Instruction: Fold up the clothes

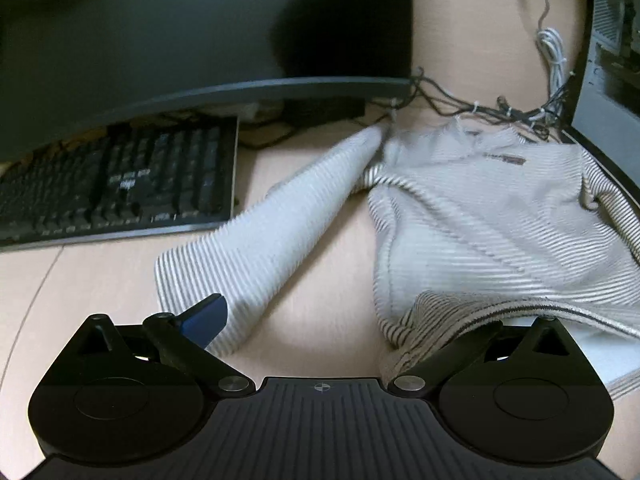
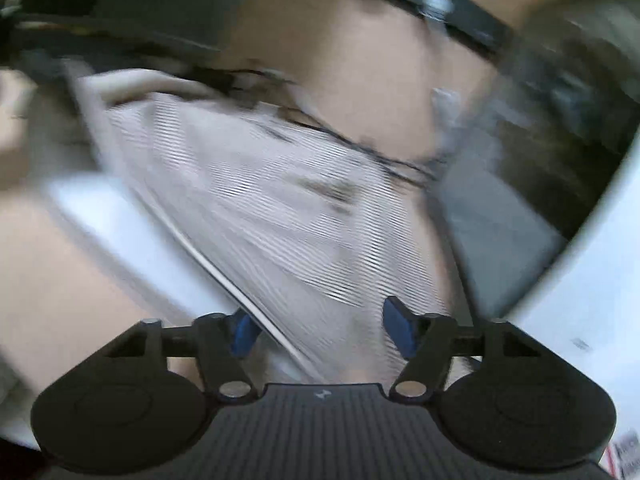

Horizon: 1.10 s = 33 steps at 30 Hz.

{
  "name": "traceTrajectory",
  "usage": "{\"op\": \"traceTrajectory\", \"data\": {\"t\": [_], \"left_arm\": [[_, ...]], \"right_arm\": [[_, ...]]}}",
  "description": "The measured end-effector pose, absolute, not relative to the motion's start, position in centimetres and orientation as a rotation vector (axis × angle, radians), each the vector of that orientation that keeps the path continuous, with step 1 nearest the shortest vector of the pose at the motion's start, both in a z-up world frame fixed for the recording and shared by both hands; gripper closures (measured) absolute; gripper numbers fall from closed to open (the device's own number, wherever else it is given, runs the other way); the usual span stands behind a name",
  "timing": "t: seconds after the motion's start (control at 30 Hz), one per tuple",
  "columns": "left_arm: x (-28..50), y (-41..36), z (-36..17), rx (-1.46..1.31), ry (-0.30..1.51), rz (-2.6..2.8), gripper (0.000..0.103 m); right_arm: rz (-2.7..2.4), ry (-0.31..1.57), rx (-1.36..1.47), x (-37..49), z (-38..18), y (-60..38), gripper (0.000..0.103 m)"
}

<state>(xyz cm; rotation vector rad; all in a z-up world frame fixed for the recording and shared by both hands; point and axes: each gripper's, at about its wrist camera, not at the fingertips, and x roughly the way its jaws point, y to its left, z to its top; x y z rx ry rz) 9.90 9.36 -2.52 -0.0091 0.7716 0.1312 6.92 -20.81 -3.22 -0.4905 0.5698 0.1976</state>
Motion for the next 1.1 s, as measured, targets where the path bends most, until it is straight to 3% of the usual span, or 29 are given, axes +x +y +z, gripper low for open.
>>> {"op": "traceTrajectory", "data": {"t": [0.17, 0.23, 0.43, 0.5, 0.57, 0.73, 0.8, 0.9, 1.1], "left_arm": [[8.5, 9.1, -2.5, 0.017, 0.752, 0.139, 0.001], [6.9, 9.8, -1.2, 0.002, 0.715, 0.175, 0.006], [1.8, 10.9, 0.7, -0.092, 0.698, 0.205, 0.006], [0.9, 10.8, -0.2, -0.101, 0.772, 0.161, 0.006], [0.3, 10.8, -1.4, -0.107, 0.862, 0.092, 0.006], [-0.6, 12.5, -2.0, -0.107, 0.945, -0.07, 0.006], [-0.7, 13.3, -1.3, -0.106, 0.929, -0.107, 0.005], [-0.3, 13.9, -0.4, -0.074, 0.877, -0.109, 0.004], [0.6, 14.0, 0.4, -0.006, 0.873, -0.241, 0.004]], "right_arm": [[0.23, 0.617, -0.4, 7.7, -2.1, -23.0, 0.089], [0.263, 0.604, -0.381, 7.3, -1.0, -23.3, 0.092], [0.336, 0.653, -0.371, 5.5, -0.6, -24.4, 0.092], [0.343, 0.686, -0.396, 4.8, -1.5, -24.5, 0.091], [0.336, 0.708, -0.392, 4.3, -1.9, -25.1, 0.085], [0.314, 0.712, -0.342, 2.8, -0.2, -27.7, 0.044], [0.325, 0.714, -0.341, 2.1, 0.4, -28.2, 0.037], [0.347, 0.725, -0.383, 1.8, 0.7, -27.8, 0.03], [0.324, 0.741, -0.438, 1.4, 0.6, -26.9, 0.026]]}}
